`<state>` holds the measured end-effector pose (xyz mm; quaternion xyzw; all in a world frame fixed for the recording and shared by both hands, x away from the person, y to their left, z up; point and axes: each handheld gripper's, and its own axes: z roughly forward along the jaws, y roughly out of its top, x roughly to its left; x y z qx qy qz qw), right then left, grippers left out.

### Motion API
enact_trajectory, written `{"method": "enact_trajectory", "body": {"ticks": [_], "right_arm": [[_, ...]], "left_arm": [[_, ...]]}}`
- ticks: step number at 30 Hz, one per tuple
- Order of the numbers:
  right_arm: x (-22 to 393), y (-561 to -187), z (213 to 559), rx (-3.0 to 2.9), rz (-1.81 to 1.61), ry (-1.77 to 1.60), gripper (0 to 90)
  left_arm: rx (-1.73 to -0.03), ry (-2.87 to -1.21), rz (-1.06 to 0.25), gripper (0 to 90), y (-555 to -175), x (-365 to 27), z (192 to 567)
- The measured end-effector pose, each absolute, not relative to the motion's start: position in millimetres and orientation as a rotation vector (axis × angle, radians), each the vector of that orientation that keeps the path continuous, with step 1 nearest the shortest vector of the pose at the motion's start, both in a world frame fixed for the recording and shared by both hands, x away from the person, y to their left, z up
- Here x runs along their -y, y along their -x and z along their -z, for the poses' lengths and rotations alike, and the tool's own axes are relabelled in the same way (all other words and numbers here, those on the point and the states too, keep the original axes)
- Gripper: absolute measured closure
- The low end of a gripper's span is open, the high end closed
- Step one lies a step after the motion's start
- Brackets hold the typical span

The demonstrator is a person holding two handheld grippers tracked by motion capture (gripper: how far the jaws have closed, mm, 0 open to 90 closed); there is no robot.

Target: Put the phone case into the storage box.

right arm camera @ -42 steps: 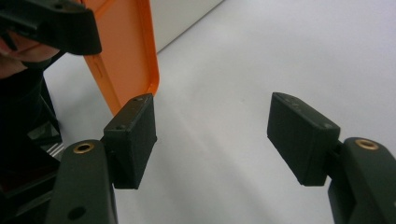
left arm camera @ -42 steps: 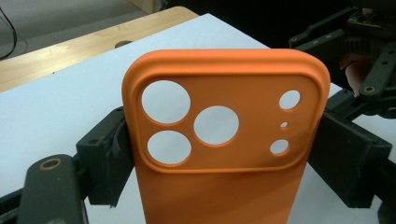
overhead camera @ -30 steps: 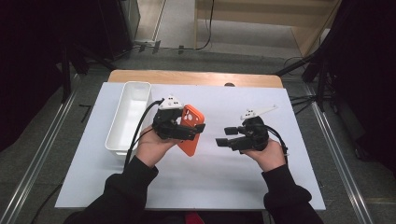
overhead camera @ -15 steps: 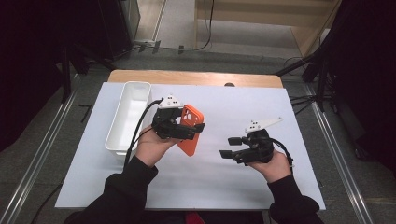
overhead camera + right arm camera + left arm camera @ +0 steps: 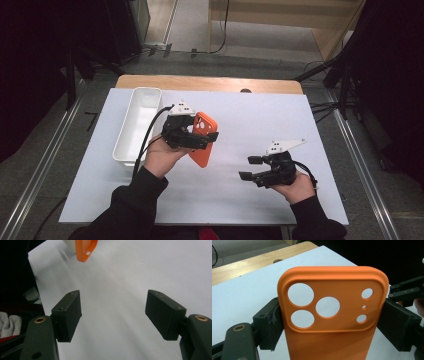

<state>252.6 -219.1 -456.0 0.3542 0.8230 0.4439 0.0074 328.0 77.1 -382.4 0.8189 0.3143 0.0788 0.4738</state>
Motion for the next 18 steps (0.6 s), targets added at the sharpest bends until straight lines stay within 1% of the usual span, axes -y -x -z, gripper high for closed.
{"method": "enact_trajectory", "body": {"ticks": [18], "right_arm": [[228.8,-244.2,481.9,-2.581,-1.342,-1.142,27.3]], "left_arm": [[-0.774,-2.01,-0.188,15.7,-331.7,-85.3,376.8]]}}
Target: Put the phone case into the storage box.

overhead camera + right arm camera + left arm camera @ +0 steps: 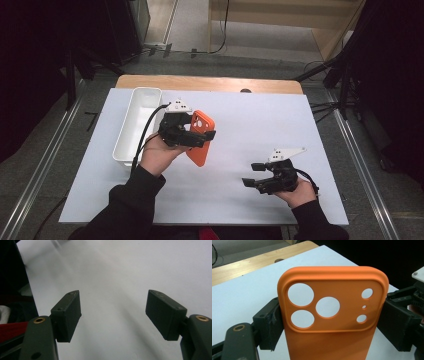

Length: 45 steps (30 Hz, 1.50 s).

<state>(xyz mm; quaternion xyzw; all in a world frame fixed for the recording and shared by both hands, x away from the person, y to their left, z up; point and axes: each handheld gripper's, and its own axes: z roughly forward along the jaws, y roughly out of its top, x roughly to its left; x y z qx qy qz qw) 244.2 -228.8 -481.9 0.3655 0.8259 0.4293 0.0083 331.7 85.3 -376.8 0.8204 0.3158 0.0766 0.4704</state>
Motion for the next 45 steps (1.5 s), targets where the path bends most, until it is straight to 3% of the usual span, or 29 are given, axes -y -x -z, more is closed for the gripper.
{"method": "enact_trajectory", "body": {"ticks": [45], "right_arm": [[234.9,-240.6,493.1,-2.57,-1.358,-1.151,27.1]], "left_arm": [[-0.86,-1.97,-0.247,15.7,-353.0,-138.4,345.2]]}}
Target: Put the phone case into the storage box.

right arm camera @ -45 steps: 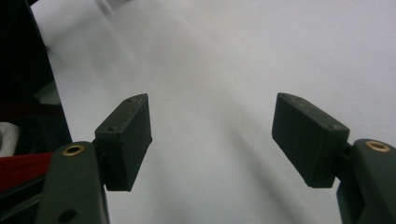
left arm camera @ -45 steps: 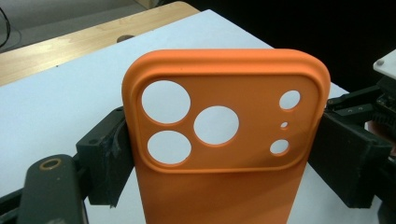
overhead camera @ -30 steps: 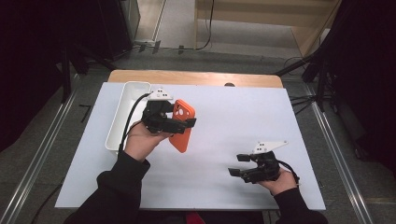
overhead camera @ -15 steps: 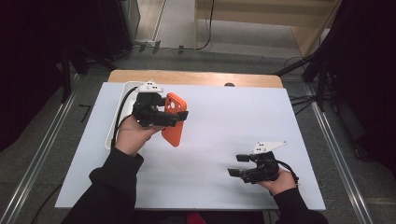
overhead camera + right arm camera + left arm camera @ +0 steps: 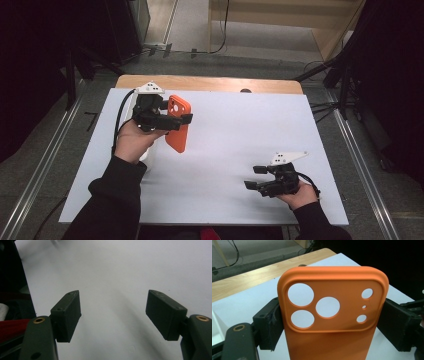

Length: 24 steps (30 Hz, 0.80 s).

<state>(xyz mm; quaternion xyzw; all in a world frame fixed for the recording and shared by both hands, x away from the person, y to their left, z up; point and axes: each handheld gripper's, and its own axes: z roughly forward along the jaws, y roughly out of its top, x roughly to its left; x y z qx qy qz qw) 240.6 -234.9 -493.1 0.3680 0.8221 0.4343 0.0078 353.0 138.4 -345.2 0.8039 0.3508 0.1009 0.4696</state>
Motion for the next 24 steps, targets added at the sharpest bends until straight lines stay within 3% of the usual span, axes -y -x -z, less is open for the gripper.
{"method": "enact_trajectory", "body": {"ticks": [24], "right_arm": [[233.5,-240.0,494.1,-2.583,-1.358,-1.153,26.9]], "left_arm": [[-0.942,-1.913,-0.308,15.7,-359.3,-167.3,339.0]]}}
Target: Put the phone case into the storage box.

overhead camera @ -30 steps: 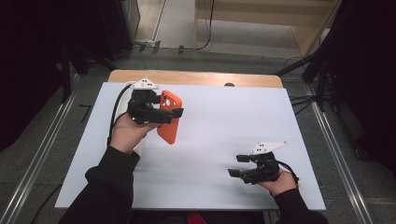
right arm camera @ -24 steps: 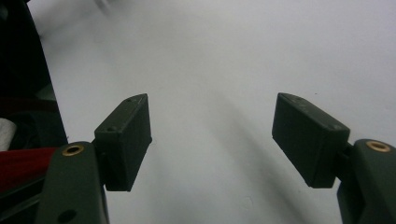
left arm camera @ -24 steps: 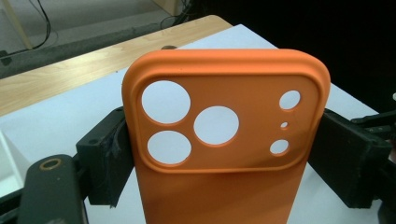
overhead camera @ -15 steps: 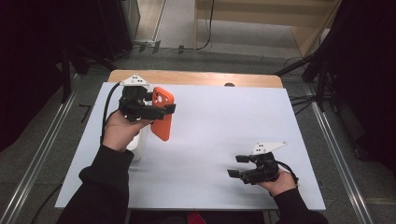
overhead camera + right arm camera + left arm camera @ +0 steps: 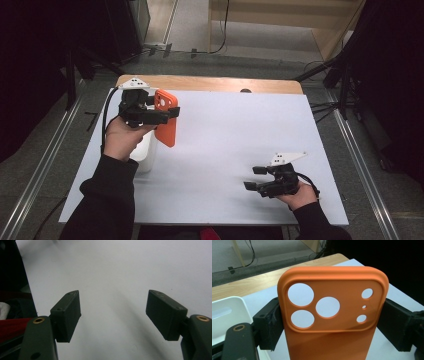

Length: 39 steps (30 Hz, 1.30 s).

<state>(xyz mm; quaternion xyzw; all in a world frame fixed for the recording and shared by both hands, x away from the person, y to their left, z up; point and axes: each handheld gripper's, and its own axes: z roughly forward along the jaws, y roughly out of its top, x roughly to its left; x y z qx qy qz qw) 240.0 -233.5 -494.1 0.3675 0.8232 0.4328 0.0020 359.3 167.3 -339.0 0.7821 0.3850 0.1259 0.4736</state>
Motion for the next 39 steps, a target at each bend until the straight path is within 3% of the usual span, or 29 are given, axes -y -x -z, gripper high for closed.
{"method": "enact_trajectory", "body": {"ticks": [39], "right_arm": [[228.4,-236.5,489.3,-2.574,-1.371,-1.113,26.9]], "left_arm": [[-1.142,-1.785,-0.489,15.7,-371.4,-208.8,327.8]]}}
